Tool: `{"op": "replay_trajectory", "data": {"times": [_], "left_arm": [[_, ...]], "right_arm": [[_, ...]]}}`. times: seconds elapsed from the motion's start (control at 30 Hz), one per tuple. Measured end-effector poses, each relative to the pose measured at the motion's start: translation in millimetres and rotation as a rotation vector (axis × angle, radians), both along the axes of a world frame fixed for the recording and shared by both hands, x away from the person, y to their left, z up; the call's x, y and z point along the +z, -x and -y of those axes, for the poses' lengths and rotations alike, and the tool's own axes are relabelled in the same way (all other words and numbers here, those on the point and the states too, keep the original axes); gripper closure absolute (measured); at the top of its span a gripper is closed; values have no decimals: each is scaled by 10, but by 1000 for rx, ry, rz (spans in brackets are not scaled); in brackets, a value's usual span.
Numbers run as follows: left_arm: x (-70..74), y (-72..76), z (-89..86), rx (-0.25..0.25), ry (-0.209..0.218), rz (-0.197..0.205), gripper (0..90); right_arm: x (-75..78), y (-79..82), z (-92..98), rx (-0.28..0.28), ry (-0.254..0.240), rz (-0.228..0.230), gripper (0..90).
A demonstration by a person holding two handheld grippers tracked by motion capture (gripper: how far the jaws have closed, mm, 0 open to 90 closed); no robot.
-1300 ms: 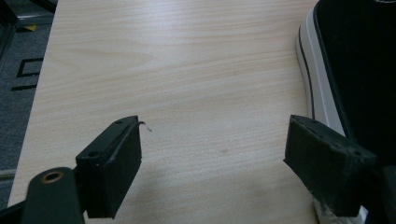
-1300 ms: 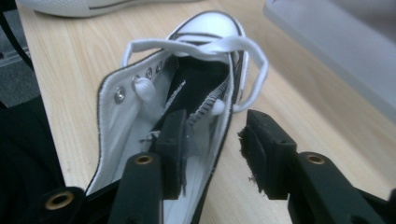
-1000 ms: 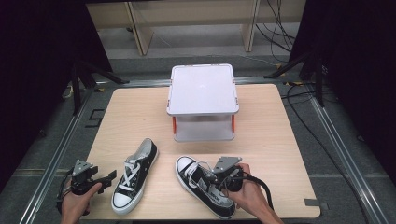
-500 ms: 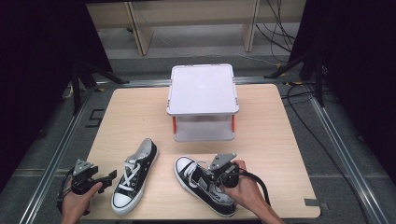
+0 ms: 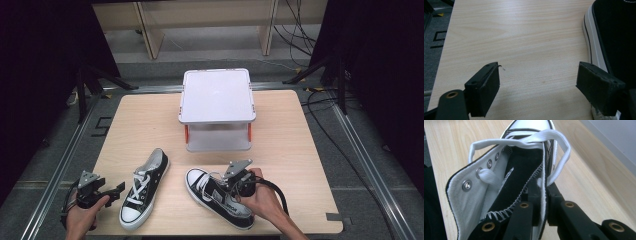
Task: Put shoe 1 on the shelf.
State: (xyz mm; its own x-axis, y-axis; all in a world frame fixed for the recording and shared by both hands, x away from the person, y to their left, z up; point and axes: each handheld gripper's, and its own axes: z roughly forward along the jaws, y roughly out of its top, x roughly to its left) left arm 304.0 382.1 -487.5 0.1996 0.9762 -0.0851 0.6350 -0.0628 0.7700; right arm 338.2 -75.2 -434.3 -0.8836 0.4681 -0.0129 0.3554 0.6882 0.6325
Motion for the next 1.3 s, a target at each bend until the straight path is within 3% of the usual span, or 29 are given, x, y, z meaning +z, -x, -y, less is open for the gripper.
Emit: {"op": "replay_trajectory", "data": {"times": [0.13,0.37,0.43,0.5,0.53,0.67,0.73,0.77,0.83,0.97,1.0,1.13,1.27,1.3], "left_arm": [[6,3,6,2,0,3,180],[-1,-14,8,-3,5,0,181],[-3,-14,7,-3,6,1,181],[-12,-23,-1,-4,5,0,181],[-13,-26,1,-8,15,4,181],[-15,-34,12,-11,16,3,181],[-15,-34,15,-11,15,3,181],[-16,-33,14,-11,14,2,181],[-17,-32,11,-9,15,1,180],[-5,-22,16,-9,16,-2,181],[-1,-20,12,-9,11,0,181],[-15,-28,6,-12,21,5,181],[-3,-19,13,-10,15,4,181],[-4,-19,14,-11,16,6,181]], "right_arm": [[99,-46,-36,31,5,-35,866],[290,-153,-157,89,28,-54,868],[334,-159,-169,99,38,-48,868],[469,-187,-187,98,61,-6,868],[519,-189,-183,71,60,-16,868],[674,-240,-146,50,46,-5,869],[822,-269,-107,57,-4,18,869],[822,-269,-107,57,-4,18,869],[964,-296,-95,53,-35,17,869],[1109,-340,-147,51,-28,-6,869],[1227,-387,-188,62,-23,6,869],[1455,-471,-263,70,-28,32,869],[1606,-537,-299,49,-44,20,869],[1648,-579,-309,60,-51,40,869]]}}
